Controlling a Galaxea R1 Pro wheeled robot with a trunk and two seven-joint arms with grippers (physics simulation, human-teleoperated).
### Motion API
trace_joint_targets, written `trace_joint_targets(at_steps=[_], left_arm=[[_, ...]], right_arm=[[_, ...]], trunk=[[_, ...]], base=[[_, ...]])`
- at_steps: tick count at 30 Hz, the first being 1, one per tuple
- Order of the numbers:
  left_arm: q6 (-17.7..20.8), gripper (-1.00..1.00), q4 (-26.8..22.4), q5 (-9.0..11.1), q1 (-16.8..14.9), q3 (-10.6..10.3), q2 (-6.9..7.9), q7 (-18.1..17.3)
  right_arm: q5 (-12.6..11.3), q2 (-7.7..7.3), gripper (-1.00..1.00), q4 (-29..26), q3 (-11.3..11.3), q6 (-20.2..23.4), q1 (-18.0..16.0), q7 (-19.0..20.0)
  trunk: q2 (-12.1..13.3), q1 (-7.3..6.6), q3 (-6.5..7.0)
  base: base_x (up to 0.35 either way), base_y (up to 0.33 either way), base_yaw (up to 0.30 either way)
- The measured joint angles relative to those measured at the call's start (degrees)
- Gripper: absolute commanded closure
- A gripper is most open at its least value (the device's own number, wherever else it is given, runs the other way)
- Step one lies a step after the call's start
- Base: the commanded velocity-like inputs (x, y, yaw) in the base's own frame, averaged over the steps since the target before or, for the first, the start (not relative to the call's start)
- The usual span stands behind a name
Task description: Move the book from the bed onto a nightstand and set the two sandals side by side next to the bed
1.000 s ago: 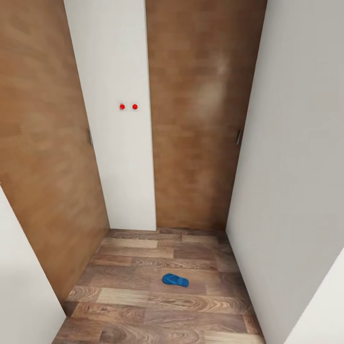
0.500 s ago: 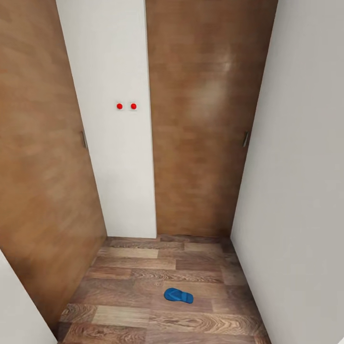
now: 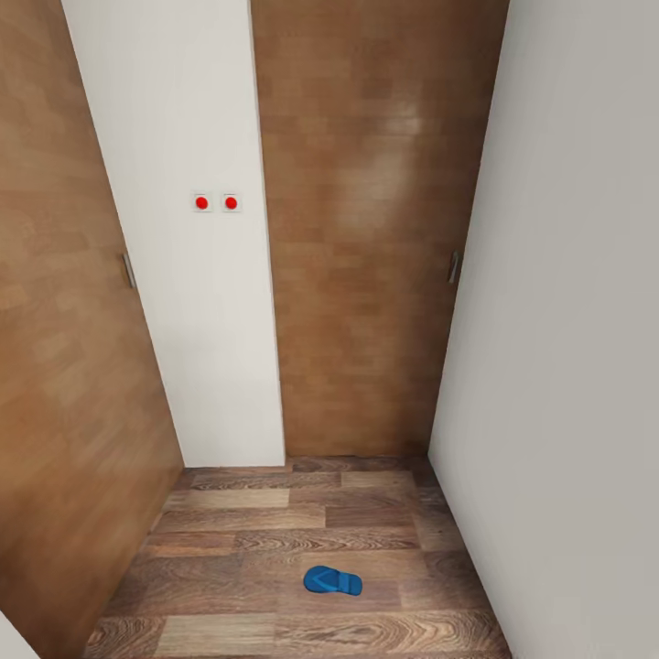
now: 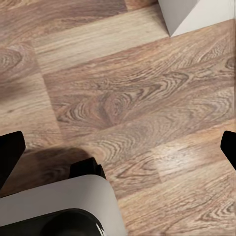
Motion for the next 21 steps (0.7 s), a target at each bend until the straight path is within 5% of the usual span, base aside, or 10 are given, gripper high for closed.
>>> trace_joint_targets(at_steps=[21], left_arm=[[-0.01,-1.0,-0.01,0.04,0.01,0.0,0.04,0.0]], right_arm=[[0.31,0.0,-1.0,0.01,0.04,0.0,-0.01,0.0]], trunk=[[0.0,-0.02,0.0]], base=[[0.04,0.025,-0.145]])
